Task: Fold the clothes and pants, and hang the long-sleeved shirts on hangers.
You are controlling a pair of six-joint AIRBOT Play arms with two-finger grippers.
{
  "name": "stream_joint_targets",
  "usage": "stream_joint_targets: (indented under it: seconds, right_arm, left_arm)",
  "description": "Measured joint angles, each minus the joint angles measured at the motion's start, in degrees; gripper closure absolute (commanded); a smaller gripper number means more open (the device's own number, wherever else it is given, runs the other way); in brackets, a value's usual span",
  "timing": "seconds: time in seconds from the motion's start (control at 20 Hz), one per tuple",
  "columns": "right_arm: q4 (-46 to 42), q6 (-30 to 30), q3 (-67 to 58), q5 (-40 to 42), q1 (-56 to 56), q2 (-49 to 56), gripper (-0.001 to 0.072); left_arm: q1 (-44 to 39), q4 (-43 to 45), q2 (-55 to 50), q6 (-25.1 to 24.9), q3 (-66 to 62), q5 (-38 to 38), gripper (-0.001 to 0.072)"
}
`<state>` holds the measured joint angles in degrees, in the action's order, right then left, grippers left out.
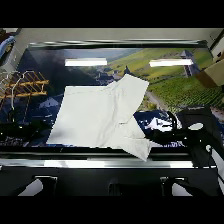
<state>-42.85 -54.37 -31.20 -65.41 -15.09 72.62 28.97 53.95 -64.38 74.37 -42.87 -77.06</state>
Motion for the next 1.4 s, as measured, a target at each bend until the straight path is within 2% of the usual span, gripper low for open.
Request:
stream_joint_targets:
  seconds: [0.15, 0.2, 0.3, 0.35, 0.4, 0.45, 0.5, 1.0, 1.4]
  right_arm:
    - [0.20, 0.72, 0.00, -0.50, 0.00, 0.76, 0.0240]
    - [0.28, 0.87, 0.07, -0.48, 0.00, 0.87, 0.0293]
    - [0.28, 1.11, 0.61, 0.09, 0.00, 1.05, 0.0350]
    - [0.31, 1.29, 1.11, 0.42, 0.02, 1.07, 0.0417]
    - [0.46, 1.29, 1.70, 0.96, 0.00, 1.09, 0.0453]
    - [0.55, 1.44, 2.32, 1.27, 0.02, 1.14, 0.0658]
    - [0.44, 1.51, 2.80, 1.97, 0.02, 1.18, 0.0677]
    - [7.61, 4.04, 3.93, 4.61, 0.04, 1.25, 0.0678]
    - [9.64, 4.26, 3.93, 2.19, 0.04, 1.22, 0.0678]
  left_arm:
    - [1.38, 0.09, 0.48, -0.50, 0.94, -0.42, -0.0010]
    - [1.97, 0.11, 0.74, -0.68, 1.62, -0.42, -0.0010]
    - [3.21, 0.15, 1.18, -1.03, 3.50, -0.42, -0.0010]
    - [3.67, 0.20, 1.31, -1.29, 4.61, -0.31, -0.0010]
    - [3.98, 0.17, 1.40, -1.42, 5.57, 0.13, -0.0010]
    - [4.22, 0.17, 1.42, -1.60, 6.58, 0.79, -0.0010]
    - [4.39, 0.20, 1.49, -1.75, 7.41, 1.36, -0.0010]
    - [4.83, 0.48, 0.22, -3.50, 11.06, 6.91, -0.0010]
    - [4.83, 1.86, -1.09, -3.80, 11.02, 9.90, -0.0009]
